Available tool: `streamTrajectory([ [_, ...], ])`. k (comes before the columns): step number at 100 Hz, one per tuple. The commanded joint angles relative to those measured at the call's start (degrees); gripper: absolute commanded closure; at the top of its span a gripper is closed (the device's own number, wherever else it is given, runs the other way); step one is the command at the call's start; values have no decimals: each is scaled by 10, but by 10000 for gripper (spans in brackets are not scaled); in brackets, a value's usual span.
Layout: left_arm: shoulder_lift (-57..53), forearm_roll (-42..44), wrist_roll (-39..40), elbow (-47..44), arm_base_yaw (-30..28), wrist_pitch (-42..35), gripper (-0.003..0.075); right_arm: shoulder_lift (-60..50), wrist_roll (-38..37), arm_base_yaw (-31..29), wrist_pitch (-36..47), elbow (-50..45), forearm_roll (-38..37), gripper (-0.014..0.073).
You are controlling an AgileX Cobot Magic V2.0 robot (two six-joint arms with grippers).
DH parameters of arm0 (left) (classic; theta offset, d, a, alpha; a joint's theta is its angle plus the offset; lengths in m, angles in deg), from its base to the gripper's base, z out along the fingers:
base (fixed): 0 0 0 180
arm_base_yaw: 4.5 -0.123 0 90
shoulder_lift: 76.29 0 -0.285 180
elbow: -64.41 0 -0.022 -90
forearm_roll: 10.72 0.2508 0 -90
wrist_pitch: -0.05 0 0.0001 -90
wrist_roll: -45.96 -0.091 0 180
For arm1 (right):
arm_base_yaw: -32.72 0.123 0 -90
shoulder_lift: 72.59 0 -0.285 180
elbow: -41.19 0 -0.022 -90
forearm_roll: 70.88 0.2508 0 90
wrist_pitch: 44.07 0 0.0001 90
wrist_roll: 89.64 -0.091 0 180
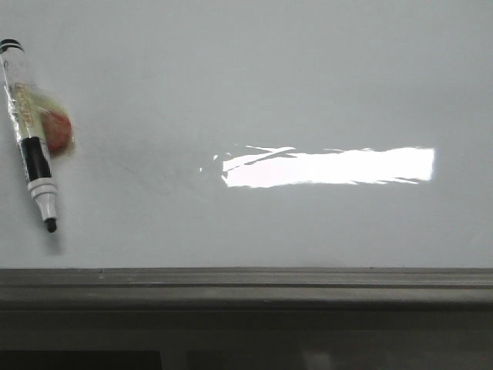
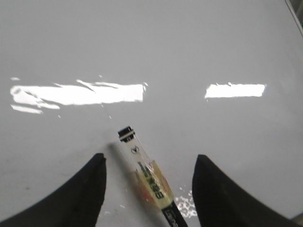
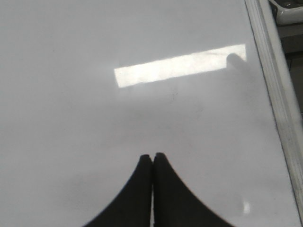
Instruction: Write number 7 on whiteboard
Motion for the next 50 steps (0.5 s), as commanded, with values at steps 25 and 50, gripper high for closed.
streamTrajectory([
  [25, 106, -12, 9, 8, 76, -116, 338, 12, 5, -3, 41, 19, -1, 657],
  [50, 189, -19, 9, 8, 96, -136, 272, 12, 5, -3, 41, 19, -1, 657],
])
